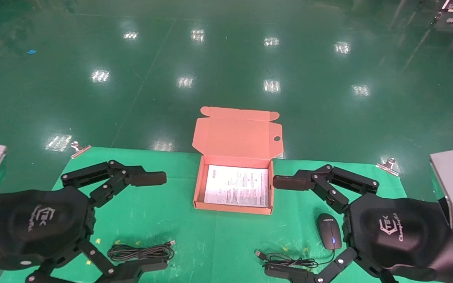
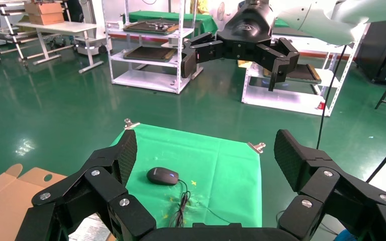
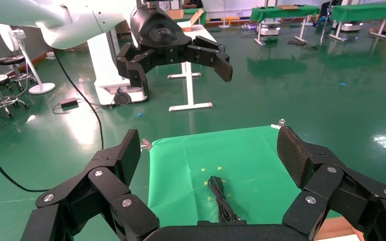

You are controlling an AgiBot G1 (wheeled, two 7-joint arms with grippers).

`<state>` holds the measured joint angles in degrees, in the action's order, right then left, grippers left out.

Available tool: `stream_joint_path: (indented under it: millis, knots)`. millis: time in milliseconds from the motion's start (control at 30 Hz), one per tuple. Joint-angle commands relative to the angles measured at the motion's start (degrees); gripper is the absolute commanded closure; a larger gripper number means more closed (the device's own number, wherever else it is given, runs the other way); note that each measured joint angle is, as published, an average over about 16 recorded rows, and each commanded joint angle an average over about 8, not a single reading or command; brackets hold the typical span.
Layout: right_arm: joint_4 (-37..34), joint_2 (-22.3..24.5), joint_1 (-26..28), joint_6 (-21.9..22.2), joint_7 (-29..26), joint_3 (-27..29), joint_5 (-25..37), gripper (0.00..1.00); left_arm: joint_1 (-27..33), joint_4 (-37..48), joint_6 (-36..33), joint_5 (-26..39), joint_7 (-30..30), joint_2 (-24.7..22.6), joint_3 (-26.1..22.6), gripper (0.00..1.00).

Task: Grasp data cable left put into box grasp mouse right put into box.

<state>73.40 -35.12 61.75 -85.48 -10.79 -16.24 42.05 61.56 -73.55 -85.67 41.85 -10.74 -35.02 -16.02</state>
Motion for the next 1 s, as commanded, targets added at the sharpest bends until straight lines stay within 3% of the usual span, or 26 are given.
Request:
stream_joint_path:
  millis: [33,1000]
  knots:
    - [0.00,0.00,0.00,0.00,0.00,0.00,0.00,0.00,0.00,0.00,0.00,0.00,0.00,0.00,0.00,0.00]
    - [0.12,0.00,0.04,0.00,0.10,-0.04,0.22,0.00,0.16,0.10,0.02,0.32,-0.06,-0.09,-0.22,0.00]
